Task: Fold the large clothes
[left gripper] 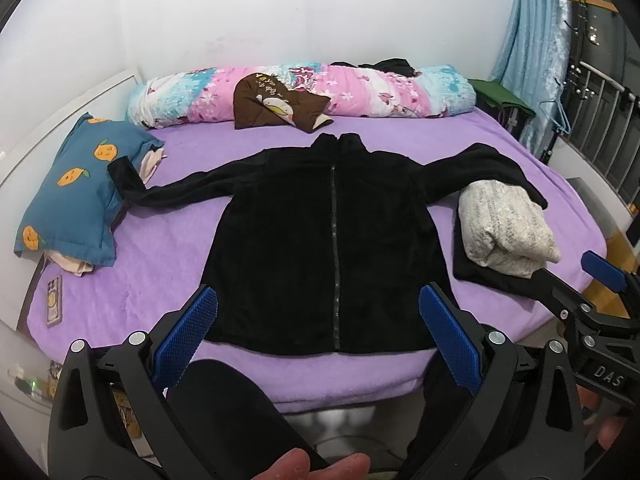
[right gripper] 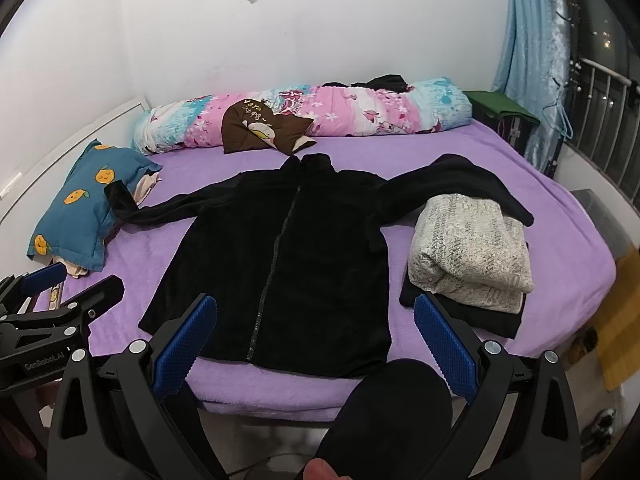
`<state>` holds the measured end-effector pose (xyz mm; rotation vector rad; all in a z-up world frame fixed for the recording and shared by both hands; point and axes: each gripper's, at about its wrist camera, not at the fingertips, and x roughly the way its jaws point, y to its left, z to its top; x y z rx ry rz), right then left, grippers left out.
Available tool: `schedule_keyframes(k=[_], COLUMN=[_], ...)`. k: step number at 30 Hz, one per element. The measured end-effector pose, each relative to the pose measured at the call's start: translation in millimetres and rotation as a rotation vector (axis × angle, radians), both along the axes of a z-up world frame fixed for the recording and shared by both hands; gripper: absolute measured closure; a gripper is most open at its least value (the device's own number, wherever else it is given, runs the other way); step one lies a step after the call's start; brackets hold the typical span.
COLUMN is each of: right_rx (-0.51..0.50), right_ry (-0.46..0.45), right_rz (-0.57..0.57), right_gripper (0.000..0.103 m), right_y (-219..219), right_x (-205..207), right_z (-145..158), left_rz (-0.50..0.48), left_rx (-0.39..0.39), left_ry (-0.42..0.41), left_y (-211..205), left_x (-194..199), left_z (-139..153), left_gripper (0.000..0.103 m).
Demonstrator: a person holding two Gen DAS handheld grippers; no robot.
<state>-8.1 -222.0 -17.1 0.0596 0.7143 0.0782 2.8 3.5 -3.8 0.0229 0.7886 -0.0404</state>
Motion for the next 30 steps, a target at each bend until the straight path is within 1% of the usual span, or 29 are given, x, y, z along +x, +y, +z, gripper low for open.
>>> schedule_keyframes(k=[11,18,22,25,30], right_rx=[0.002,-0.005,-0.011,-0.017,-0.023], right_ry=[0.002,0.017,0.039,0.058,0.085], right_rz=[0.001,0.011,0.016,0.024,0.025], right_gripper=[0.006,0.006,0.006,0.006,0.006], right_y=[1.8,5.6,11.2,15.8,23.2], right_x=[0.5,5.6,13.9,21.4,34.3], right_z=[-0.8,-5.7,-12.3,-18.1,-27.7], left_rz=[0.001,0.004,0.037,0.068,0.153], left_rx=[-0.003,-0.020,-0.038,-0.086,-0.126], left_ry=[0.001,0.002,0.012,0.011,0.029], left_y=[-1.2,2.6,15.6,35.0,69.3], left_x=[-1.0,2.9,12.7,23.5,44.6], left_z=[-1.1,-4.7,-10.5,-14.9,-27.3], left_gripper=[0.006,0.006,0.006,0.006,0.006])
